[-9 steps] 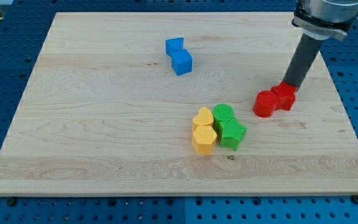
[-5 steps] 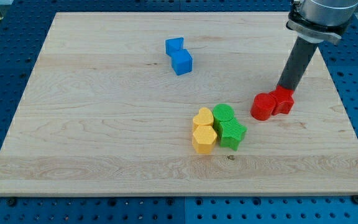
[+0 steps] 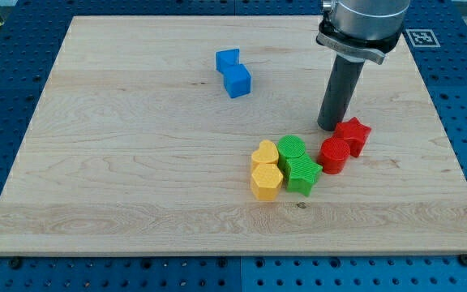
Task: Push the red blocks to the bottom right
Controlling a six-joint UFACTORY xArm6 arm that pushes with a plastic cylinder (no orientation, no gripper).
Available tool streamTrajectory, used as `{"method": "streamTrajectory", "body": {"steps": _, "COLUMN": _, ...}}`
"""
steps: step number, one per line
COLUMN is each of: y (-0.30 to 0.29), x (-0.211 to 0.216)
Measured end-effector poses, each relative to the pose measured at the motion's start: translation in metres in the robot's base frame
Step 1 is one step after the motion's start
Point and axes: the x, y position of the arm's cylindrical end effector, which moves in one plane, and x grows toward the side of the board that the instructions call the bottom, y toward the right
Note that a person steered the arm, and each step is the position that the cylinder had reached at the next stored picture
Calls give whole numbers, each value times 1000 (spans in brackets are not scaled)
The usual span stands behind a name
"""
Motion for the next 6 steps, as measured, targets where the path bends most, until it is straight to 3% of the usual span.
{"method": "streamTrajectory", "body": {"steps": 1, "y": 5, "x": 14}}
{"method": "streamTrajectory", "body": {"steps": 3, "y": 67, "x": 20}}
{"method": "streamTrajectory", "body": {"steps": 6, "y": 71, "x": 27}}
